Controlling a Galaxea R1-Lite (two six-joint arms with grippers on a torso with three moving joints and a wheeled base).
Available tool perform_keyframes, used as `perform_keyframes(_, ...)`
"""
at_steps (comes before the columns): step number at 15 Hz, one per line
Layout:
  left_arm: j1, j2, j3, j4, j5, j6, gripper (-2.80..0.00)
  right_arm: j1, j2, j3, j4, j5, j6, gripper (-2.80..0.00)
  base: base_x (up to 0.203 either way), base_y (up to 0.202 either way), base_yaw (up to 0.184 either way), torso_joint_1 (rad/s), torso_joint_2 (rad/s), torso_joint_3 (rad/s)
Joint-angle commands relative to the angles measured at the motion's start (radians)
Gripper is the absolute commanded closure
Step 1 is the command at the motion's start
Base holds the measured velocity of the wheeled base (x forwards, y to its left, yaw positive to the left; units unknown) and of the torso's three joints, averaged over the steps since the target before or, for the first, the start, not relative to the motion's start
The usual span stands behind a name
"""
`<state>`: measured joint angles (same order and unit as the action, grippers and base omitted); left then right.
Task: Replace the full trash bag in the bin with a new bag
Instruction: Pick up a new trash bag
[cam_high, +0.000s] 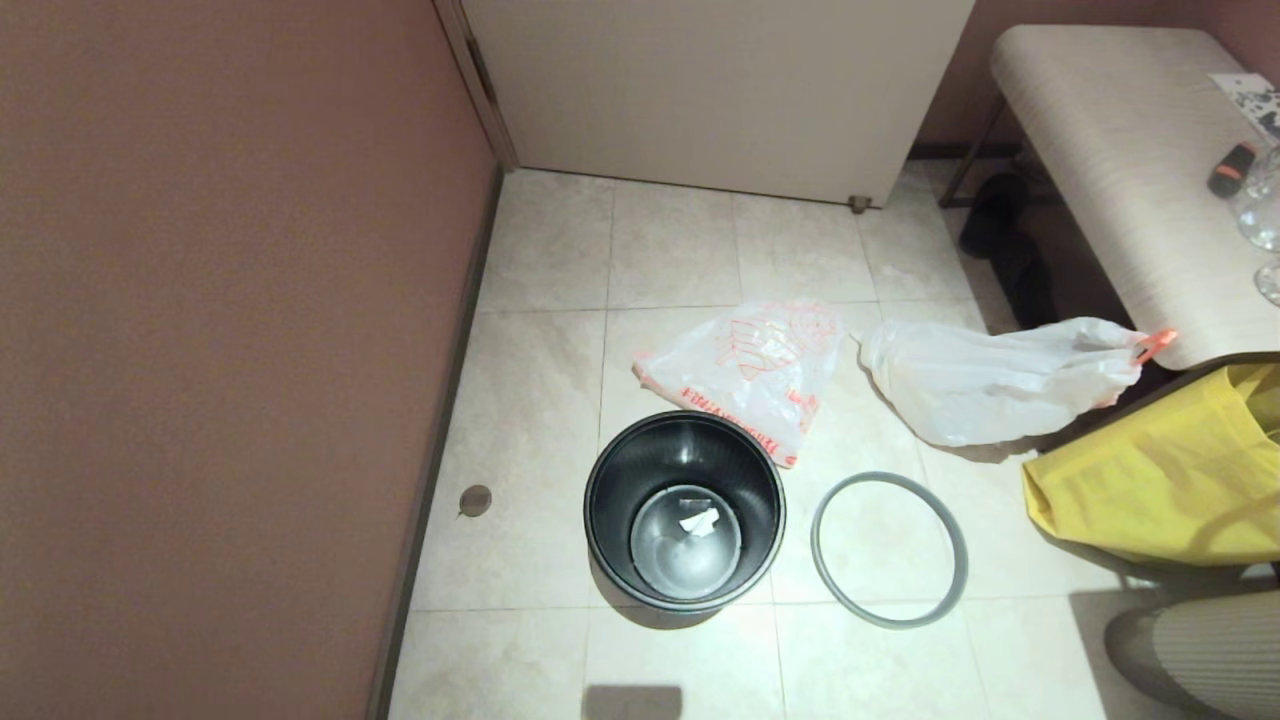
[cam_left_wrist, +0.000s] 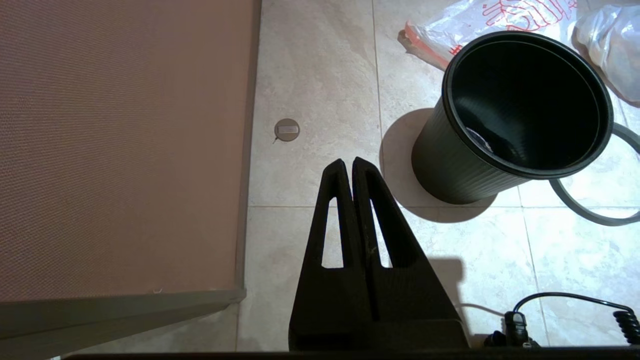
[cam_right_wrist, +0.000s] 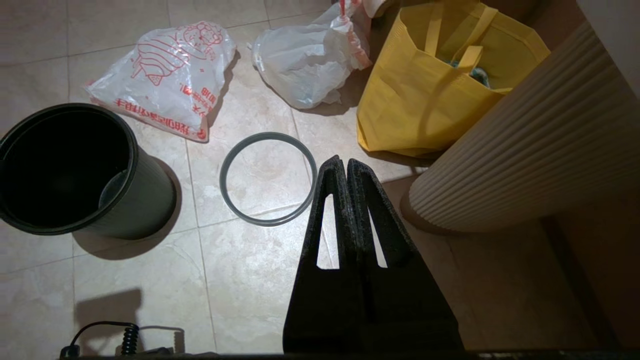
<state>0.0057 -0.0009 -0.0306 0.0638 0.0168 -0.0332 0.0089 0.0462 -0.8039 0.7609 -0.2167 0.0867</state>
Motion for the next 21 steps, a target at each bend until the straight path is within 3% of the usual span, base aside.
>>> perform_keyframes(1, 0.000, 0.001, 0.000, 0.001, 0.002, -0.001, 0.00, 0.001, 0.048, -0.004, 0.003, 0.021, 0.001, 0.00, 0.000, 0.000, 0.000, 0.000, 0.00, 0.000)
perform_keyframes(3, 0.000, 0.001, 0.000, 0.001, 0.001, -0.001, 0.00, -0.003, 0.076, 0.003, 0.003, 0.053, 0.002, 0.00, 0.000, 0.000, 0.000, 0.000, 0.00, 0.000)
perform_keyframes(10, 0.000, 0.001, -0.002, 0.004, 0.000, 0.004, 0.00, 0.003, 0.075, 0.022, 0.003, 0.054, 0.002, 0.00, 0.000, 0.000, 0.000, 0.000, 0.00, 0.000)
perform_keyframes(17, 0.000, 0.001, 0.000, 0.002, 0.000, 0.003, 0.00, 0.003, 0.082, 0.014, 0.009, 0.062, -0.004, 0.00, 0.183, 0.000, -0.001, 0.002, 0.00, 0.004)
perform_keyframes(21, 0.000, 0.001, 0.000, 0.001, 0.000, 0.003, 0.00, -0.014, 0.202, -0.012, 0.037, 0.052, -0.011, 0.00, 0.030, 0.000, 0.000, 0.003, 0.00, -0.001)
